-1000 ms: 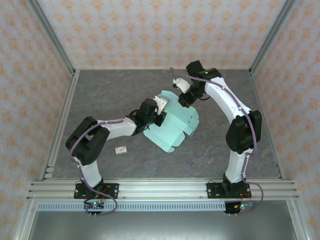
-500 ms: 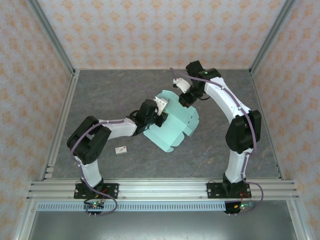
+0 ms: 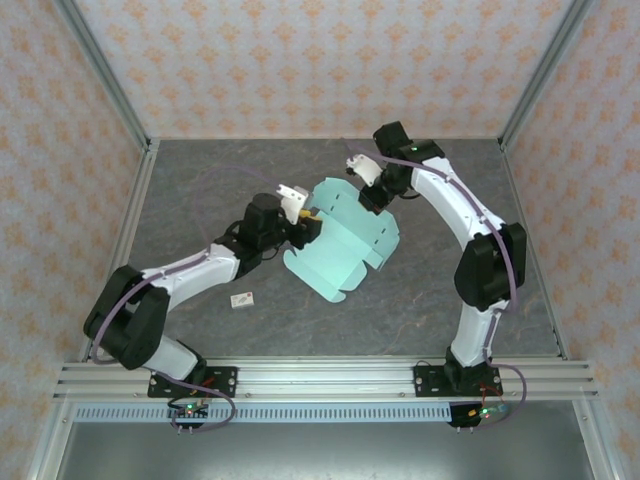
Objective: Fold the paper box
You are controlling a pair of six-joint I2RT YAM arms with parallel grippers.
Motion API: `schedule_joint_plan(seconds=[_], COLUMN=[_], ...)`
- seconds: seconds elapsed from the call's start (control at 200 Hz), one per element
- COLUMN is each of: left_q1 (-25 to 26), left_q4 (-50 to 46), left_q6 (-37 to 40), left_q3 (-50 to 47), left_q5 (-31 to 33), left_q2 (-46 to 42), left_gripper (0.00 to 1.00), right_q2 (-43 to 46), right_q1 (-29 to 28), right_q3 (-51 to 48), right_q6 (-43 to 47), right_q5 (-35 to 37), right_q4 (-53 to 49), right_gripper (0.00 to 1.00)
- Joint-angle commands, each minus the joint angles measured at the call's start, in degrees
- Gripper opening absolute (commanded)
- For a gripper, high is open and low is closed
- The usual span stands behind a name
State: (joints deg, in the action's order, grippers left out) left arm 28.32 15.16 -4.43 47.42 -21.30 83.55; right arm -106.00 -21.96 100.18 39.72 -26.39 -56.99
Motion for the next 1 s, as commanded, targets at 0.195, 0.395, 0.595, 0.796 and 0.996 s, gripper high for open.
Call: schedule_joint_plan(seconds=[0.195,0.395,0.595,0.796,0.996], left_q1=[-6.3,-7.2,-8.5,-8.5,-8.2], left_q4=[-6.4,-6.3,-9.2,-11.2,-10.3], left_q6=[-16.4,-18.2,-21.5,-21.2,-22.5], left_q3=[-0.4,4.6,15.0,22.1,25.2], left_q5=[-5.4,-10.3,-16.5,-19.3,-22.4], left_q2=[-6.4,-3.8,4.3,10.4,14.6], left_gripper=[0.4,0.4,0.41,0.43,0.44], right_q2=[4.8,4.0,4.0,3.8,3.5], right_q1=[-3.1,-4.6,-4.6,-4.7,-4.7], right_q3=[-4.4,-5.5,-5.3,-5.0,-5.0], right_q6=[7.9,9.1,9.3,9.0,8.4], right_q5=[10.7,11.1,8.1,7.8,7.8], right_q4=[5.7,6.8,6.3,5.7,5.7], right_gripper=[0.0,0.0,0.0,0.0,0.0])
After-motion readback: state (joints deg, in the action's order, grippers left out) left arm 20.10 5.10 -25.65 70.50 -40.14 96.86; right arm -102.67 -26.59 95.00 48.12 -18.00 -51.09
